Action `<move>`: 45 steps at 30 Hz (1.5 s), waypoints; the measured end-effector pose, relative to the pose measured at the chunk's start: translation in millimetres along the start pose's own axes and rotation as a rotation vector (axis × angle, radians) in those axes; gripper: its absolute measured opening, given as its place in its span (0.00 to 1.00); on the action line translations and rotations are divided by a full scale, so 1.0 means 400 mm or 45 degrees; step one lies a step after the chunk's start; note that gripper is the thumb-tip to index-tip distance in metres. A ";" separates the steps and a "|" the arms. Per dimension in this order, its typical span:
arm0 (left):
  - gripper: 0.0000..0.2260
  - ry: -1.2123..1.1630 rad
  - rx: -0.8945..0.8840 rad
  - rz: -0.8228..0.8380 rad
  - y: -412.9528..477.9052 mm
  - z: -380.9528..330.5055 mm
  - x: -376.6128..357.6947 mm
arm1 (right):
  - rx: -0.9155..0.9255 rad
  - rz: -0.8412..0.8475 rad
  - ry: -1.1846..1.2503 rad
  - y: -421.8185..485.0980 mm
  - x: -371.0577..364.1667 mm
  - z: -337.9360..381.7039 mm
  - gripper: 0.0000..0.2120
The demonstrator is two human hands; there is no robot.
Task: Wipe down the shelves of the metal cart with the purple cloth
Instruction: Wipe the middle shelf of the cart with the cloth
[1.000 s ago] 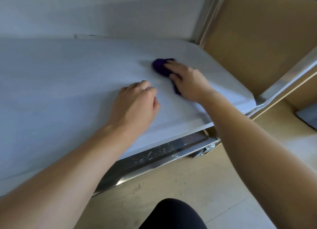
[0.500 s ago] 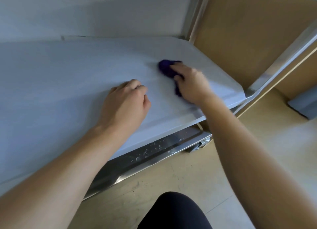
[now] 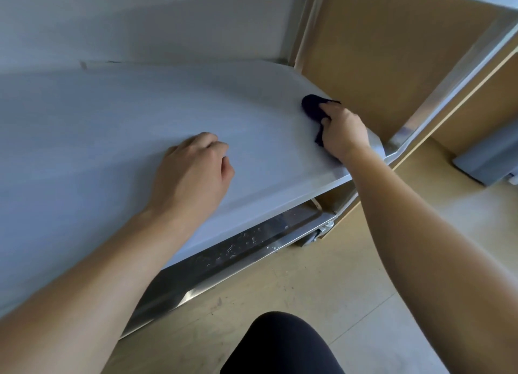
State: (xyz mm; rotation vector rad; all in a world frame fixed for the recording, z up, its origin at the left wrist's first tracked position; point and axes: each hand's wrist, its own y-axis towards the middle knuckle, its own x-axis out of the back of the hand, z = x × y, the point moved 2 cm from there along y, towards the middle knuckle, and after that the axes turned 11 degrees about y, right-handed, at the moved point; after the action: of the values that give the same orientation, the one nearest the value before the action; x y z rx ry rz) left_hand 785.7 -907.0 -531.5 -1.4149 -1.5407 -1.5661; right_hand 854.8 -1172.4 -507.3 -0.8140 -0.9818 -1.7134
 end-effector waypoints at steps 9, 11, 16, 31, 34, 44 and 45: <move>0.12 -0.104 0.081 0.131 -0.008 0.025 0.041 | 0.275 0.098 0.101 -0.043 -0.095 0.181 0.20; 0.12 -0.084 0.076 0.175 -0.019 0.042 0.060 | 0.251 0.105 0.097 -0.044 -0.097 0.197 0.20; 0.12 0.058 0.164 0.161 -0.064 0.176 0.141 | 0.194 0.120 0.080 -0.046 -0.112 0.253 0.18; 0.14 0.141 0.252 0.134 -0.212 0.314 0.209 | 0.444 0.394 0.224 0.000 -0.367 0.714 0.23; 0.13 0.199 0.318 0.176 -0.236 0.349 0.241 | 0.529 0.460 0.217 -0.014 -0.406 0.785 0.22; 0.16 0.391 0.549 0.224 -0.336 0.437 0.294 | 0.876 0.699 0.313 -0.130 -0.437 0.899 0.20; 0.16 0.401 0.555 0.217 -0.341 0.435 0.295 | 0.906 0.725 0.314 -0.148 -0.434 0.894 0.21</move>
State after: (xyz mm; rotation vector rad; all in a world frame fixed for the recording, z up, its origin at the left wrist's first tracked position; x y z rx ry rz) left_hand 679.4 -681.0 -511.4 -0.9763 -1.4183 -1.1914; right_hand 881.9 -771.3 -508.8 -0.3435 -0.9727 -0.8529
